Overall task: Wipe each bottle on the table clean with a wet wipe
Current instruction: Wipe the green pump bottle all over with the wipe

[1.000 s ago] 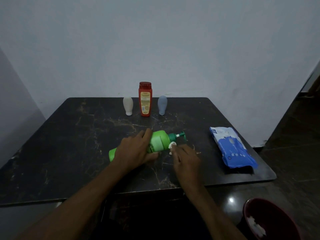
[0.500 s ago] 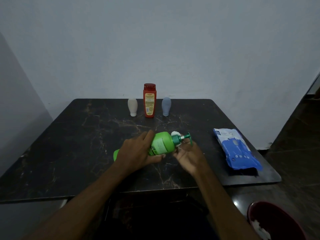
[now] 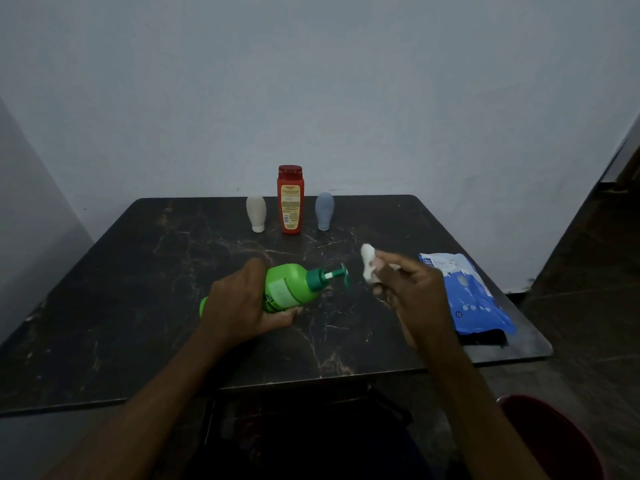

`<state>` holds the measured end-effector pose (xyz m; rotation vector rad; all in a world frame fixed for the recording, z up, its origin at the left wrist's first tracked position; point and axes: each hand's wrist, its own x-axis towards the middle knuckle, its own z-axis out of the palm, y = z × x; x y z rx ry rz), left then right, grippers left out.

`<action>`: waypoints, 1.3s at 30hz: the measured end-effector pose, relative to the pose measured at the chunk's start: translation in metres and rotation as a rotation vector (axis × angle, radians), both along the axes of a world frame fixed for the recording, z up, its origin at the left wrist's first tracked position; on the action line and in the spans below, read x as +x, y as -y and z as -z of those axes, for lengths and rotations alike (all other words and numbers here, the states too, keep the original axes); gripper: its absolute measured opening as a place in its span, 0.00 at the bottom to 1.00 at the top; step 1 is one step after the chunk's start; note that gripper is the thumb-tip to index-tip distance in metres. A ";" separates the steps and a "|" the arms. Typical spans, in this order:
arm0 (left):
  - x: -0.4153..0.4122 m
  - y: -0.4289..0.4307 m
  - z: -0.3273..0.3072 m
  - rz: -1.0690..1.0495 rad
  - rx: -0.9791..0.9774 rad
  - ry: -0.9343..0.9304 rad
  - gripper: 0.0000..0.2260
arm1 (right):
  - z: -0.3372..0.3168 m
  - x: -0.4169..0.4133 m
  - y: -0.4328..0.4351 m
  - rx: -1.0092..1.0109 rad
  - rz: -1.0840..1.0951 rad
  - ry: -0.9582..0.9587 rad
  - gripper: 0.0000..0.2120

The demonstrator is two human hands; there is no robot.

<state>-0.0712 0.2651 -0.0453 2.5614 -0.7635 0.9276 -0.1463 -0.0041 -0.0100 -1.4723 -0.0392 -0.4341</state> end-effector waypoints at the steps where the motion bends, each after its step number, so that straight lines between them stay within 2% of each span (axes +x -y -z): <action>1: -0.001 -0.001 0.001 -0.001 -0.014 0.016 0.29 | -0.011 0.000 -0.001 -0.125 -0.017 0.085 0.08; 4: -0.002 -0.005 0.005 0.000 -0.060 0.056 0.31 | -0.025 0.004 -0.010 -0.499 -0.051 0.247 0.08; 6: -0.001 -0.009 0.006 0.001 -0.080 0.059 0.33 | -0.021 0.003 -0.018 -0.611 -0.032 0.295 0.07; 10: -0.001 -0.013 0.007 0.027 -0.037 0.087 0.32 | -0.012 -0.002 -0.020 -0.594 -0.039 0.325 0.03; 13: -0.003 -0.013 0.004 0.022 -0.090 0.067 0.36 | -0.016 -0.001 -0.006 -0.596 -0.072 0.280 0.02; 17: -0.003 -0.014 0.003 0.020 -0.116 0.052 0.37 | -0.031 0.000 -0.002 -0.475 -0.057 0.323 0.04; 21: -0.003 -0.013 0.002 0.013 -0.162 0.038 0.37 | -0.023 0.000 -0.018 -0.608 -0.082 0.326 0.03; 23: -0.004 -0.014 0.002 0.009 -0.163 0.040 0.37 | -0.016 -0.004 -0.018 -0.656 -0.085 0.323 0.06; 28: -0.003 -0.013 0.003 0.007 -0.112 0.038 0.37 | -0.029 0.000 -0.004 -0.553 -0.028 0.310 0.06; 31: -0.002 -0.014 0.003 0.008 -0.130 0.021 0.36 | -0.028 0.000 -0.019 -0.624 -0.053 0.322 0.05; 34: -0.002 -0.015 0.004 0.018 -0.108 0.052 0.36 | -0.022 -0.005 -0.020 -0.702 -0.048 0.352 0.08; 39: -0.002 -0.013 0.003 0.014 -0.094 0.046 0.34 | -0.030 -0.001 -0.008 -0.624 -0.048 0.225 0.03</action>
